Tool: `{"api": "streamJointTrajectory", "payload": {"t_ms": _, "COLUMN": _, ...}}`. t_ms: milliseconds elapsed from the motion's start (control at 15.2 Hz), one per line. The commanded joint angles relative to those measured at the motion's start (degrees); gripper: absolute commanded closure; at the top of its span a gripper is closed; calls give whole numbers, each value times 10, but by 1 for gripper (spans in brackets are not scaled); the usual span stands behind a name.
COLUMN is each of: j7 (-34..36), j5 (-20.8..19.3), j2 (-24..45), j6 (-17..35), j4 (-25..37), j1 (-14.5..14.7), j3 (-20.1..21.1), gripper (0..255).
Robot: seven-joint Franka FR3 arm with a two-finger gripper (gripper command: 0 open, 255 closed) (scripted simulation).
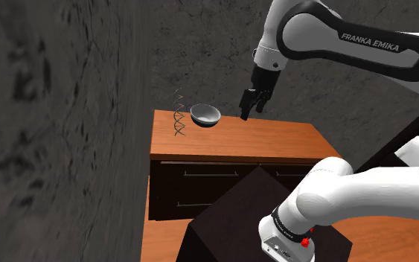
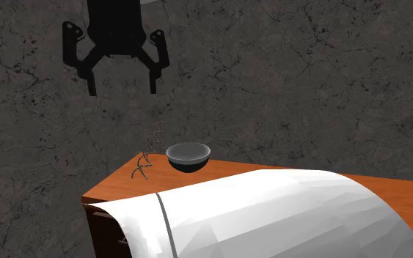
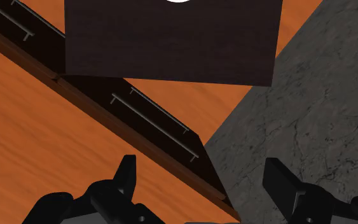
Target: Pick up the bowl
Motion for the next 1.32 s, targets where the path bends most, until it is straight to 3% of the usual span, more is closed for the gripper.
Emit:
{"api": "streamJointTrajectory", "payload": {"t_ms": 0, "j7": 0, "j5": 0, "j2": 0, "j6": 0, "j4": 0, "j1": 0, "j3": 0, "gripper": 0}}
{"api": "streamJointTrajectory", "payload": {"t_ms": 594, "j7": -8, "j5": -47, "j2": 141, "j6": 187, "j4": -21, "j1": -17, "j3": 2, "gripper": 0}}
{"api": "streamJointTrajectory", "payload": {"t_ms": 1254, "j7": 11, "j5": -115, "j2": 342, "j6": 357, "j4": 36, "j1": -41, "j3": 4, "gripper": 0}}
